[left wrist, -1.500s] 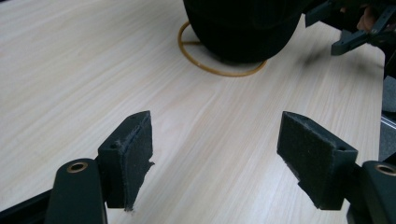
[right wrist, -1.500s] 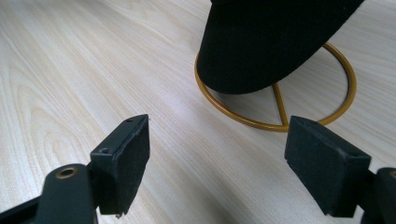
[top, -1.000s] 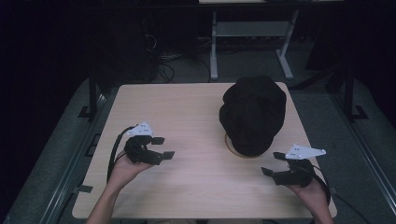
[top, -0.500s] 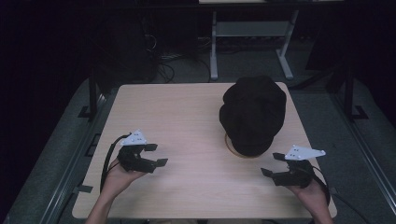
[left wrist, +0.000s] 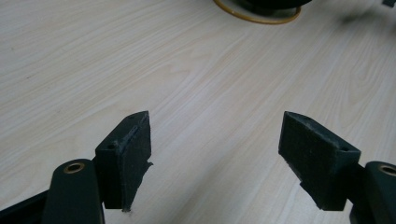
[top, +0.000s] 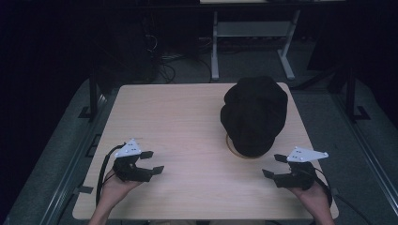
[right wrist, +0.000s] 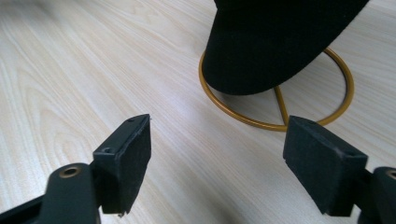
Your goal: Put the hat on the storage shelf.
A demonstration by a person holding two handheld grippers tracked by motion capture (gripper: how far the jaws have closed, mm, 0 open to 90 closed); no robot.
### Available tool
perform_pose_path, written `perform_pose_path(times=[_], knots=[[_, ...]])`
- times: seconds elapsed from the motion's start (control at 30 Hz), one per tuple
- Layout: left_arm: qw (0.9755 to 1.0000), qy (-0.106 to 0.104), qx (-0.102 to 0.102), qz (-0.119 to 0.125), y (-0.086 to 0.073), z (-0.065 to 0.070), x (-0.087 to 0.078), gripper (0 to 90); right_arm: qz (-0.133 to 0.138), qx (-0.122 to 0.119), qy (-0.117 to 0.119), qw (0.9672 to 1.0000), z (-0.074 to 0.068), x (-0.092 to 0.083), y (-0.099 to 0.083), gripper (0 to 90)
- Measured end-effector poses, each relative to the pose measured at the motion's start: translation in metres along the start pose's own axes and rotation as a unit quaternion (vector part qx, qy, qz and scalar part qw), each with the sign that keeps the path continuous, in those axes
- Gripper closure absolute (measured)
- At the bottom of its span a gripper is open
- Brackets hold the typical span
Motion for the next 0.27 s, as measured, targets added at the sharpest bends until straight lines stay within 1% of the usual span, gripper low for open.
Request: perform_pose_path(times=[0.03,0.1,0.23,0.27], knots=[[1.0000,0.002,0.000,0.000,-0.002,0.001,-0.001,24.6,-0.001,0.000,0.001,1.0000,0.000,0.000,0.000,23.4],[0.9999,0.009,0.011,-0.006,-0.006,0.003,-0.002,24.6,-0.002,-0.001,0.002,1.0000,-0.001,0.001,0.000,23.4],[0.9997,0.013,0.016,-0.013,-0.013,0.004,-0.002,24.5,-0.007,-0.006,0.009,0.9999,-0.003,0.004,-0.001,23.2],[0.9997,0.014,0.014,-0.013,-0.013,0.003,-0.001,24.5,-0.007,-0.008,0.010,0.9999,-0.003,0.005,-0.001,22.8]])
Point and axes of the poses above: each handheld gripper's, and its own axes: x roughly forward along the jaws, y roughly out of its top, z roughly to its right, the point moved 2 cm from there along x, roughly forward along the jaws, and after that the axes turned 15 degrees about z, right-handed, at the moved point
